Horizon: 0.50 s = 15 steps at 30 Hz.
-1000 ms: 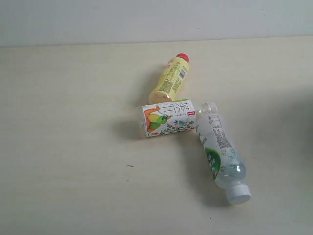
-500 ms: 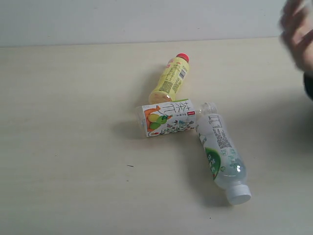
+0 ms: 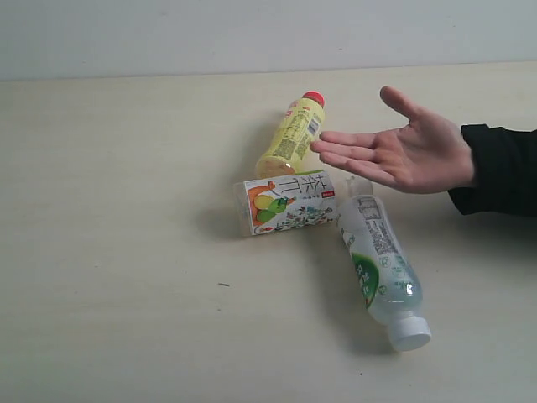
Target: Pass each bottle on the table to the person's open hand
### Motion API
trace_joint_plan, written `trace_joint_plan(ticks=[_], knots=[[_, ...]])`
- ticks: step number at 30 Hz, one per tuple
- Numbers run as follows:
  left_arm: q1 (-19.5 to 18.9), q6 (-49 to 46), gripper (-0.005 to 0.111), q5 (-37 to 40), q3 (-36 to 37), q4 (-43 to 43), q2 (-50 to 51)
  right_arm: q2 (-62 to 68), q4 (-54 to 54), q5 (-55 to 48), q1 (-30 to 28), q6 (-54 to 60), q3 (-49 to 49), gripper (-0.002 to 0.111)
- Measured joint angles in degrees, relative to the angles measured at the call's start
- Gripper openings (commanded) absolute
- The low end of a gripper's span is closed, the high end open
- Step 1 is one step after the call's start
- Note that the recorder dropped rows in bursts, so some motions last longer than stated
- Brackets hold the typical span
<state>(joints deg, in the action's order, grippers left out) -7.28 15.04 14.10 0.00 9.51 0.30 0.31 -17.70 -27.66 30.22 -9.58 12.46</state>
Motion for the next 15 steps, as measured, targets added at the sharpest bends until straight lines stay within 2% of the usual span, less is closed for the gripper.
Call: trace_joint_plan(ticks=[7,11,15], knots=[[0.0,0.0,0.0,0.0,0.0,0.0,0.0,0.0,-1.0,6.1,0.0,0.0,0.0,0.0],[0.0,0.0,0.0,0.0,0.0,0.0,0.0,0.0,-0.5,19.9,0.0,-0.6,0.0,0.0],[0.0,0.0,0.0,0.0,0.0,0.0,0.0,-0.1,5.9,34.2,0.0,-6.2,0.0,0.0]])
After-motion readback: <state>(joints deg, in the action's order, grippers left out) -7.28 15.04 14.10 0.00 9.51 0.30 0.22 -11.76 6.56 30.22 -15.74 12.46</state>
